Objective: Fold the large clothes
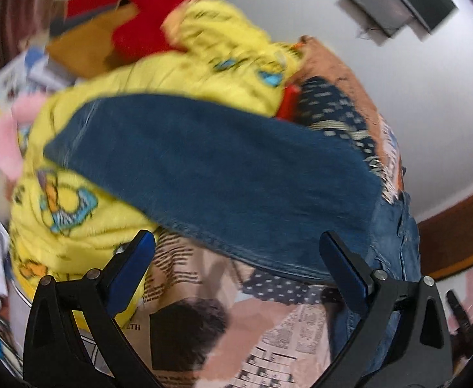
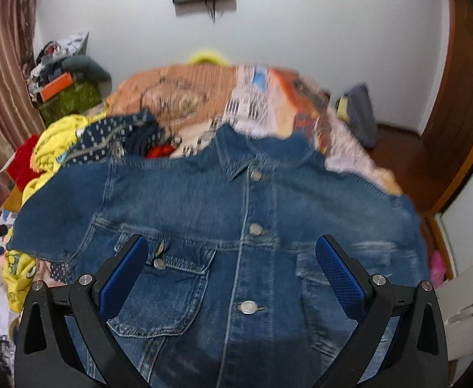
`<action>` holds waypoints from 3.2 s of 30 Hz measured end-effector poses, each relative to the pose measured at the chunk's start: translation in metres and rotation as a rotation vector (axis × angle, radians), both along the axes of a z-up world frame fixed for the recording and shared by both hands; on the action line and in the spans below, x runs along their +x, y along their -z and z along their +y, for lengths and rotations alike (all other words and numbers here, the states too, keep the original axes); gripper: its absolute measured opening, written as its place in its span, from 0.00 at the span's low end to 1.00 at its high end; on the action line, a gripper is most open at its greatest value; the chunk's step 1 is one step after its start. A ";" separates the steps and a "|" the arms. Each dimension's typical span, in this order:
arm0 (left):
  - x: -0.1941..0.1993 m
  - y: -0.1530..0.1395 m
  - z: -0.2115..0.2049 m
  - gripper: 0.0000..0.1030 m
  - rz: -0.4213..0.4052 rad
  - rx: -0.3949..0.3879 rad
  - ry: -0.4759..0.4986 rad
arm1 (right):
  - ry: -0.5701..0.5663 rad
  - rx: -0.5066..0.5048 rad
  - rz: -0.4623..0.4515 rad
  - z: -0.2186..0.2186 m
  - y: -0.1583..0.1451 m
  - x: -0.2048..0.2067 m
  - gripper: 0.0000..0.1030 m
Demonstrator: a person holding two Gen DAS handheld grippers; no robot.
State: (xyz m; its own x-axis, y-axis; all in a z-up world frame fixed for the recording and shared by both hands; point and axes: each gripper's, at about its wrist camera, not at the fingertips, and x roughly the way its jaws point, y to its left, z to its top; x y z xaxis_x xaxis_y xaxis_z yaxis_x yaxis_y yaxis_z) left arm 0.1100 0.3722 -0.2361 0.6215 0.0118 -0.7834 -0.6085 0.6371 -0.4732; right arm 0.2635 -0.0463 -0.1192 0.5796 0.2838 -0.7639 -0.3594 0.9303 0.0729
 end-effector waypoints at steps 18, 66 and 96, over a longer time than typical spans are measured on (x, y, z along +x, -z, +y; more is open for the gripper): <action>0.026 0.067 0.054 0.29 0.164 0.004 -0.125 | 0.017 0.079 0.242 -0.008 0.036 0.034 1.00; 0.252 -0.028 -0.413 0.07 0.081 0.295 0.996 | 0.191 0.100 0.098 -0.149 0.004 0.023 1.00; 0.161 -0.057 -0.200 0.84 0.103 0.506 0.642 | -0.208 -0.211 0.092 0.007 0.031 0.046 1.00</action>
State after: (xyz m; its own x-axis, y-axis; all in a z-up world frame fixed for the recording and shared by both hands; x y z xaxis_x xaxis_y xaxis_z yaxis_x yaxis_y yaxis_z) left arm 0.2711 0.1720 -0.1790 0.5528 0.0451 -0.8321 -0.0775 0.9970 0.0025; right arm 0.3093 -0.0394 -0.1499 0.4511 0.2190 -0.8652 -0.5446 0.8356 -0.0725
